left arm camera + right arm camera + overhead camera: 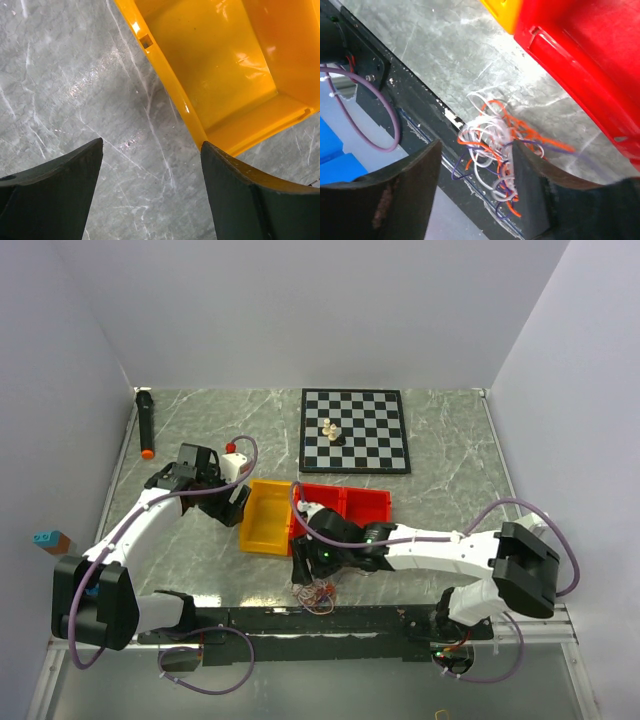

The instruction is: Untangle the cables

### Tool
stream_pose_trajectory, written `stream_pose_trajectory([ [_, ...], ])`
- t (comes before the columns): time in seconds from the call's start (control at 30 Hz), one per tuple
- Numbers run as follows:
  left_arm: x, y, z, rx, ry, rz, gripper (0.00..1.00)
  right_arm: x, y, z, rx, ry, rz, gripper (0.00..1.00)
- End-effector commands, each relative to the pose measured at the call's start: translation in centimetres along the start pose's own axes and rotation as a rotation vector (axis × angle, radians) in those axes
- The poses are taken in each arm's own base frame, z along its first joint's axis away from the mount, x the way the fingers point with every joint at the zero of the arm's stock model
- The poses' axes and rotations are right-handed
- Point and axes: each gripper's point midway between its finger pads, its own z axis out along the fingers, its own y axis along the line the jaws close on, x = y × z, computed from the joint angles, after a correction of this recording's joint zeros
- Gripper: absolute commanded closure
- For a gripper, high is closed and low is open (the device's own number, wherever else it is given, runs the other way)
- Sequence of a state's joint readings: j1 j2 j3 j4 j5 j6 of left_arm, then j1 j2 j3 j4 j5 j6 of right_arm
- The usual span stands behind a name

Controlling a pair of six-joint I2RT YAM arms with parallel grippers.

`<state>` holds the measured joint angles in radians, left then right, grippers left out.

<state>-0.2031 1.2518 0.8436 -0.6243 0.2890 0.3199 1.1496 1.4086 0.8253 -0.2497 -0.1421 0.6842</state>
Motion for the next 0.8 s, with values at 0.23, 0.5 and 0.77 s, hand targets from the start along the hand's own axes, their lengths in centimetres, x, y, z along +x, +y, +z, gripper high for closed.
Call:
stream_pose_trajectory([
  [0.23, 1.9, -0.1, -0.1, -0.018, 0.078, 0.011, 0.19, 0.3, -7.0, -8.3, 0.312, -0.198, 0.169, 0.25],
  [0.5, 1.1, 0.3, -0.2, -0.032, 0.072, 0.005, 0.21, 0.6, -15.3, -12.3, 0.526, -0.323, 0.429, 0.32],
  [0.77, 1.4, 0.5, 0.1, -0.041, 0.08, 0.006, 0.21, -1.1, -18.0, -11.9, 0.61, -0.316, 0.429, 0.49],
])
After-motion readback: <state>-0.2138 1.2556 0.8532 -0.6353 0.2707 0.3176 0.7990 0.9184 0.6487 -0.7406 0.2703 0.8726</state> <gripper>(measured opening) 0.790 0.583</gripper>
